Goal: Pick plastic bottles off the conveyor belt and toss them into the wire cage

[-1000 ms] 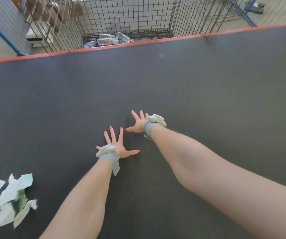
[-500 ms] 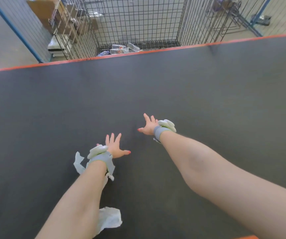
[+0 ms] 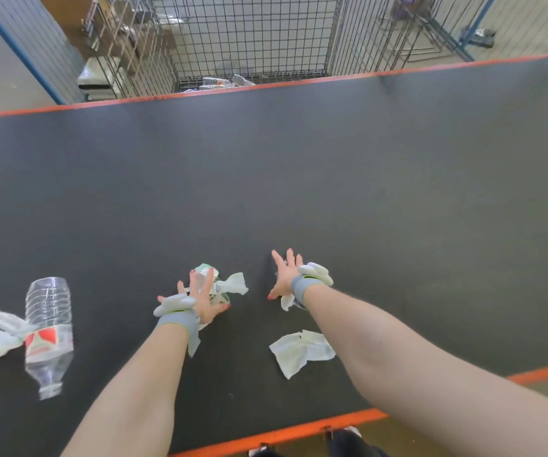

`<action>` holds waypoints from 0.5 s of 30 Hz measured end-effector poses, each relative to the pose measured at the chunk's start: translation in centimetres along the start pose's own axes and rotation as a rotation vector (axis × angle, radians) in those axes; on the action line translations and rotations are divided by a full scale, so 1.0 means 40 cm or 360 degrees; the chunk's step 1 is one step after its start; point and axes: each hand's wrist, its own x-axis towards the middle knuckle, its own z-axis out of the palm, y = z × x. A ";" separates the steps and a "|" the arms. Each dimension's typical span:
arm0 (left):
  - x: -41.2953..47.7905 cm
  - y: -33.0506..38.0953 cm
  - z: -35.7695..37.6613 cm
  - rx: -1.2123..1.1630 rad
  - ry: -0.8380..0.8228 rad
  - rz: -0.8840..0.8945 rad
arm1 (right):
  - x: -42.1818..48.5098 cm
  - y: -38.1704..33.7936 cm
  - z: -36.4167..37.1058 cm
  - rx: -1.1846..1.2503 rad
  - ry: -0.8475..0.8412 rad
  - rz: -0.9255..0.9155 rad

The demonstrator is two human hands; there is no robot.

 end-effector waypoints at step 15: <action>-0.131 -0.025 0.021 -0.0112 0.0399 -0.0587 | -0.039 -0.119 0.026 0.0135 0.0342 -0.0200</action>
